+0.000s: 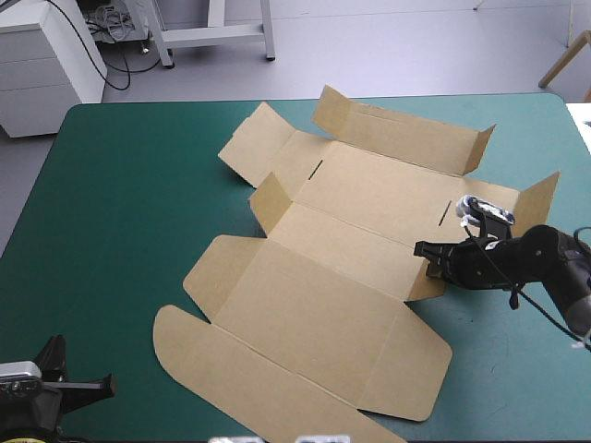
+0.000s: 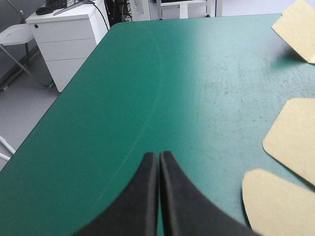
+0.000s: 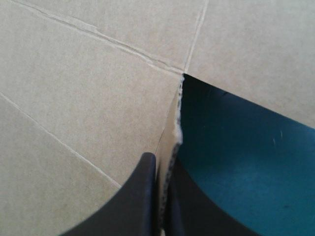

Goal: Fold the box

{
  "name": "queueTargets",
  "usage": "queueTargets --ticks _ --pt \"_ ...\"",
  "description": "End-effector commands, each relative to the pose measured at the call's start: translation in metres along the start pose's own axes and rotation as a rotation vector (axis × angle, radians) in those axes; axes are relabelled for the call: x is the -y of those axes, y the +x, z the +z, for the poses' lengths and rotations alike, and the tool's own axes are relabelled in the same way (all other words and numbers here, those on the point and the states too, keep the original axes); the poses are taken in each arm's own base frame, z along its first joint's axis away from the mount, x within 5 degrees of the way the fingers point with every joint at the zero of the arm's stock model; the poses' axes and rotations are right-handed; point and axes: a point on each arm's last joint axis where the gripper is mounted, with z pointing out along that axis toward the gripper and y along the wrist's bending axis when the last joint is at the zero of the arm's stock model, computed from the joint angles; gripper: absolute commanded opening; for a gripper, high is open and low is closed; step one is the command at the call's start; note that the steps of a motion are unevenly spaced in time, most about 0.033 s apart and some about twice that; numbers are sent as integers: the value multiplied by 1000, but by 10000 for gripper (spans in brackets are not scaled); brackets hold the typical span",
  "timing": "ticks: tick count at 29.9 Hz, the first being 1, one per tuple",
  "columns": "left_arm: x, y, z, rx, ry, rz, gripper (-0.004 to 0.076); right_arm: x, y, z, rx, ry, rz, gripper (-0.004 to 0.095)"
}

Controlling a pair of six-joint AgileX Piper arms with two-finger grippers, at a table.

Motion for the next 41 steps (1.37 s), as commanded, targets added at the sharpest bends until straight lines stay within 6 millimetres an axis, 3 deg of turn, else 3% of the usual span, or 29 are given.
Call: queueTargets --ticks 1,12,20,29,37,41 --pt "0 -11 -7 113 8 -9 -10 -18 -19 0 3 18 -199 1" --pt "0 -11 -7 113 8 -9 -10 -108 -61 48 -61 100 -831 0" --pt "0 -11 -7 113 8 -9 -10 -161 -86 59 -57 131 -1433 0" --pt "0 -11 -7 113 8 -9 -10 -177 -108 73 -11 155 -1780 -19" --pt "0 -12 -7 114 8 -9 -10 -185 -108 92 68 55 -1779 -20" --pt "0 -12 -7 114 8 -9 -10 -196 -98 107 75 14 -1895 -20"
